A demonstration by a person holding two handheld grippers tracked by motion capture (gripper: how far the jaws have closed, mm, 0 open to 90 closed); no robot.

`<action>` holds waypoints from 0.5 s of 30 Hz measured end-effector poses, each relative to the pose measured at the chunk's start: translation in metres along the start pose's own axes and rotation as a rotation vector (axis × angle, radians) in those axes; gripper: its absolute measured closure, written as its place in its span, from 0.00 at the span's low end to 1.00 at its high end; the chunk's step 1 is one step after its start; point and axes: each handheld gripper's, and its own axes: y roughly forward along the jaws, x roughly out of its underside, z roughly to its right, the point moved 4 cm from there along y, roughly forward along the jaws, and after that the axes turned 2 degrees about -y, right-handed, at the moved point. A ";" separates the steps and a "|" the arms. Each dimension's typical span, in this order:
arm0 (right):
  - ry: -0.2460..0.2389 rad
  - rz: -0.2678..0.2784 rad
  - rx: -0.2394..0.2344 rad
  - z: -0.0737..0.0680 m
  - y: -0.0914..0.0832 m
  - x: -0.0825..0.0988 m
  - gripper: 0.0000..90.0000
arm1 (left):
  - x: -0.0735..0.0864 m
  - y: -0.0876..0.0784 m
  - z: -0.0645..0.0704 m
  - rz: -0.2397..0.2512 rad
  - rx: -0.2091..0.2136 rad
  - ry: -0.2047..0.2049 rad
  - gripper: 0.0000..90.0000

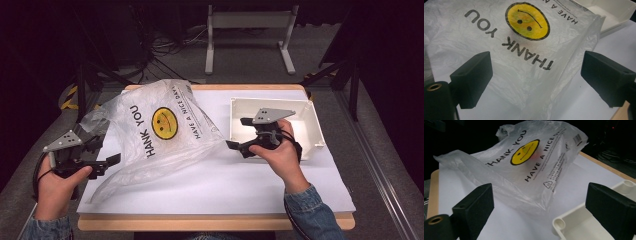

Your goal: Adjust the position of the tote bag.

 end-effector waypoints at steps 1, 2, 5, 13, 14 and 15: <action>-0.002 0.001 -0.006 -0.002 0.002 -0.001 0.09 | 0.000 -0.001 0.001 0.001 0.004 0.002 0.13; -0.006 0.001 -0.015 -0.004 0.007 -0.002 0.08 | 0.000 -0.002 0.001 -0.001 0.002 0.002 0.13; -0.012 0.000 -0.036 -0.009 0.015 -0.003 0.08 | 0.000 -0.004 0.003 -0.001 -0.002 0.007 0.13; -0.025 0.012 -0.101 -0.031 0.043 -0.008 0.03 | -0.001 0.001 0.004 -0.002 0.003 0.017 0.12; -0.025 0.012 -0.101 -0.031 0.043 -0.008 0.03 | -0.001 0.001 0.005 -0.004 0.009 0.016 0.12; -0.025 0.015 -0.107 -0.034 0.047 -0.009 0.03 | -0.001 0.002 0.005 -0.004 0.010 0.020 0.12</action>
